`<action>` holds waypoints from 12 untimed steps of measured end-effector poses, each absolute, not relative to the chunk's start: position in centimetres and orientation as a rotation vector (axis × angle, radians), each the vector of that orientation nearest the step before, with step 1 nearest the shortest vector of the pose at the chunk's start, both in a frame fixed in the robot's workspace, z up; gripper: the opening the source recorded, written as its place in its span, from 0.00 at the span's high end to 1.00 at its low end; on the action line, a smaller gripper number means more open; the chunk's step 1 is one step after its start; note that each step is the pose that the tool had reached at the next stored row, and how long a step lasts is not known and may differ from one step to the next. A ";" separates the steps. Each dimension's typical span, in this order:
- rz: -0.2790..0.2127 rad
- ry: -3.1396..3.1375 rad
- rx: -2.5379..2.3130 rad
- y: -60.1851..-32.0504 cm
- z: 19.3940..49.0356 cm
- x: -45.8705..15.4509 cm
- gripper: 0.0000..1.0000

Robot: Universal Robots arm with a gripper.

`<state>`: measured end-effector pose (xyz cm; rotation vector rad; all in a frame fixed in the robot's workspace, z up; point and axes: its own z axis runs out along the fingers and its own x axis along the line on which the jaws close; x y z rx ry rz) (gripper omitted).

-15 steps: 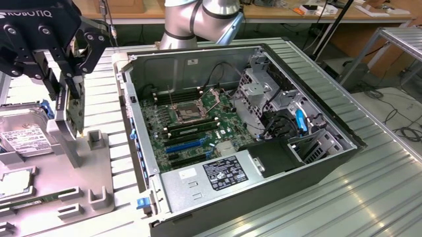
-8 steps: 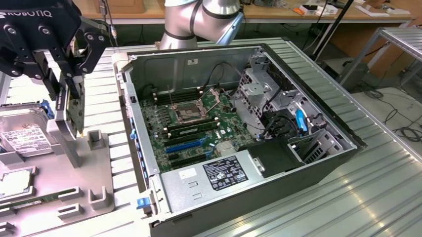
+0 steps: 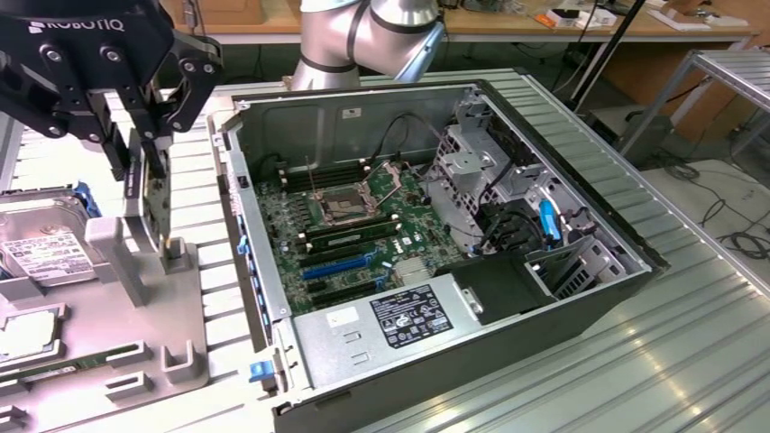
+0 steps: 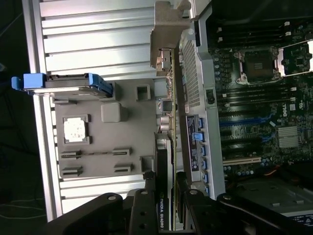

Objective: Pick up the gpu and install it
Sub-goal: 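Pick up the gpu and move the gpu toward the slot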

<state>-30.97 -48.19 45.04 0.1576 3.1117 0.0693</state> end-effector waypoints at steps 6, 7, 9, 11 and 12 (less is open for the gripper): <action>0.069 3.112 0.158 -48.2 45.0 -30.5 0.73; 0.069 3.112 0.158 -48.2 45.0 -30.4 0.73; 0.069 3.112 0.158 -48.2 45.0 -30.3 0.73; 0.069 3.112 0.158 -48.2 45.0 -30.2 0.73; 0.069 3.112 0.158 -48.2 45.0 -30.2 0.73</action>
